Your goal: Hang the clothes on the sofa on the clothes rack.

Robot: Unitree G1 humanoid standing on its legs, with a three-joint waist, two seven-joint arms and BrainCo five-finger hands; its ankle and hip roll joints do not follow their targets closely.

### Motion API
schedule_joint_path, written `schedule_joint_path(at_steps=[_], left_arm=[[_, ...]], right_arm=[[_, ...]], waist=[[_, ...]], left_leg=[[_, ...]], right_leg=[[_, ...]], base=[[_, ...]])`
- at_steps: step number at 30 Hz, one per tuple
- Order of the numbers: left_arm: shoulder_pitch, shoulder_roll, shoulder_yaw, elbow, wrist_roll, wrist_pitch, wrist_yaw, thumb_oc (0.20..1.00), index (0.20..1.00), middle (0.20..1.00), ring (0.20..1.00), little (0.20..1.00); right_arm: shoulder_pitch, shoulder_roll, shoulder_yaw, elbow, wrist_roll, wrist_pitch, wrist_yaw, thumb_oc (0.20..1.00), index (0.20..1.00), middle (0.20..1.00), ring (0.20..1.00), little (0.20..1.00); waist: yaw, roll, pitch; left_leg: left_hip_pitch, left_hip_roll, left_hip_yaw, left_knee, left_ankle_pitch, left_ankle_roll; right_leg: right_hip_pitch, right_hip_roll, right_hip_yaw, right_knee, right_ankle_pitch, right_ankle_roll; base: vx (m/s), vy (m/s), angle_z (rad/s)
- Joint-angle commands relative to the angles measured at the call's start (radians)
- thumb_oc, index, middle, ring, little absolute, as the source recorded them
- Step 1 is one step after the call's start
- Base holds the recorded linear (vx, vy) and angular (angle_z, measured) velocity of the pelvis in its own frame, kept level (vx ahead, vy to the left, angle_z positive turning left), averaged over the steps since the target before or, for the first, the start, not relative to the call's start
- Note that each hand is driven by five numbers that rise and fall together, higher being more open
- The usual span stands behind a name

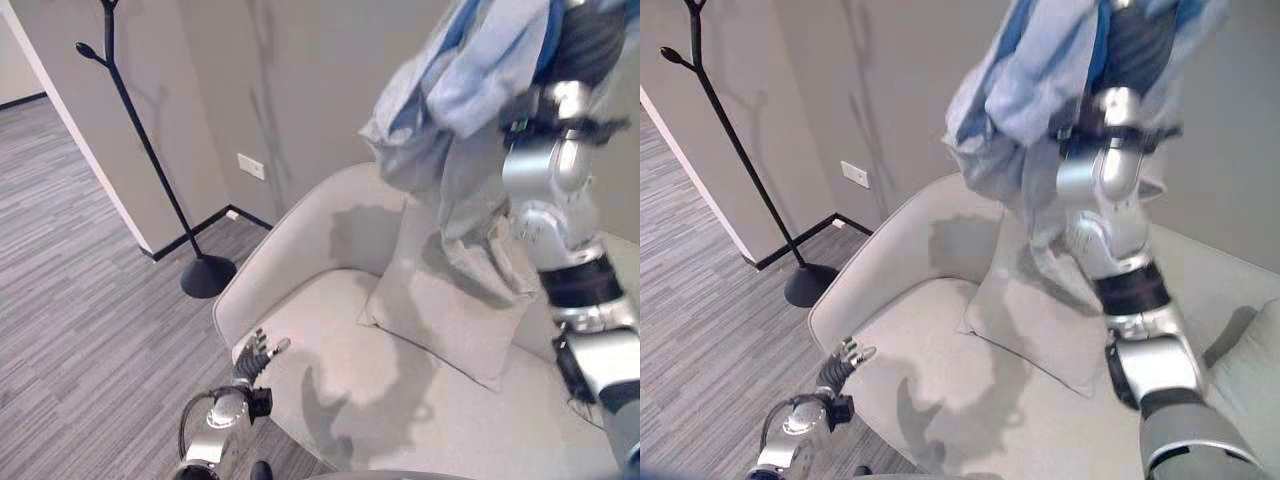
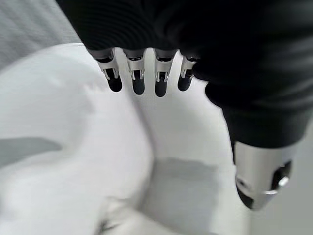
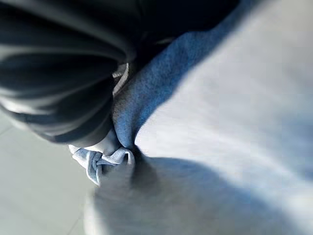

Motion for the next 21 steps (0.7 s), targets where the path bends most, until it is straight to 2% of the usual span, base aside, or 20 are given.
schedule_joint_path(at_steps=[1,5,6,8,11,13,16,19,21], left_arm=[[-0.102,0.061,0.030,-0.029,0.095,-0.114,0.094,1.000,1.000,1.000,1.000,1.000],[-0.178,0.085,0.035,-0.025,0.292,-0.146,0.260,1.000,1.000,1.000,1.000,1.000],[-0.209,0.117,0.028,-0.057,0.382,-0.148,0.323,1.000,1.000,1.000,1.000,1.000],[-0.218,0.131,0.034,-0.079,0.414,-0.148,0.353,1.000,1.000,1.000,1.000,1.000],[-0.231,0.181,0.068,-0.190,0.511,-0.151,0.419,1.000,1.000,1.000,1.000,1.000],[-0.225,0.206,0.091,-0.260,0.561,-0.141,0.437,1.000,1.000,1.000,1.000,1.000],[-0.201,0.280,0.146,-0.461,0.676,-0.147,0.448,1.000,1.000,1.000,1.000,1.000],[-0.179,0.287,0.159,-0.544,0.678,-0.158,0.433,1.000,1.000,1.000,1.000,1.000],[-0.165,0.274,0.141,-0.632,0.631,-0.186,0.398,1.000,1.000,1.000,1.000,1.000]], right_arm=[[-0.105,-0.023,0.020,0.027,0.022,-0.065,-0.010,0.200,0.200,0.200,0.200,0.200],[-0.165,-0.029,0.071,0.018,0.035,-0.107,-0.026,0.200,0.200,0.200,0.200,0.200],[-0.198,-0.032,0.098,0.023,0.062,-0.131,-0.027,0.200,0.200,0.200,0.200,0.200],[-0.205,-0.037,0.110,0.019,0.072,-0.140,-0.025,0.200,0.200,0.200,0.200,0.200],[-0.158,-0.038,0.135,-0.083,0.073,-0.147,-0.010,0.200,0.200,0.200,0.200,0.200],[-0.099,-0.042,0.146,-0.176,0.061,-0.135,0.009,0.200,0.200,0.200,0.200,0.200],[0.053,-0.088,0.191,-0.342,0.074,-0.098,0.095,0.200,0.200,0.200,0.200,0.200],[0.094,-0.111,0.205,-0.388,0.106,-0.091,0.130,0.200,0.200,0.200,0.200,0.200],[0.122,-0.156,0.224,-0.425,0.149,-0.089,0.167,0.200,0.200,0.200,0.200,0.200]], waist=[[0.022,-0.062,-0.024],[0.015,-0.081,-0.037],[0.012,-0.083,-0.041],[0.011,-0.082,-0.040],[0.006,-0.076,-0.042],[0.005,-0.073,-0.043],[0.010,-0.064,-0.037],[0.013,-0.065,-0.035],[0.015,-0.069,-0.030]], left_leg=[[0.124,0.044,0.020,0.007,-0.126,-0.055],[0.143,0.043,0.033,0.007,-0.134,-0.054],[0.151,0.041,0.041,0.007,-0.137,-0.052],[0.155,0.039,0.044,0.007,-0.139,-0.051],[0.164,0.035,0.049,0.007,-0.146,-0.048],[0.171,0.032,0.052,0.007,-0.150,-0.046],[0.184,0.024,0.051,0.007,-0.156,-0.040],[0.188,0.020,0.048,0.007,-0.158,-0.038],[0.188,0.015,0.043,0.007,-0.158,-0.034]], right_leg=[[-0.040,-0.076,0.045,0.007,0.035,0.059],[-0.035,-0.075,0.056,0.007,0.037,0.062],[-0.035,-0.077,0.061,0.007,0.043,0.065],[-0.034,-0.077,0.065,0.007,0.043,0.067],[-0.031,-0.082,0.069,0.008,0.045,0.071],[-0.028,-0.085,0.072,0.009,0.044,0.073],[-0.019,-0.094,0.067,0.015,0.043,0.078],[-0.014,-0.096,0.065,0.015,0.043,0.081],[-0.012,-0.101,0.062,0.016,0.044,0.084]], base=[[-0.01,0.008,-0.03],[0.00,0.008,-0.02],[0.00,0.030,-0.11],[0.00,0.032,-0.20],[0.00,0.039,-0.06],[0.01,0.040,-0.03],[0.00,0.050,-0.11],[0.00,0.025,-0.03],[-0.01,0.032,0.00]])
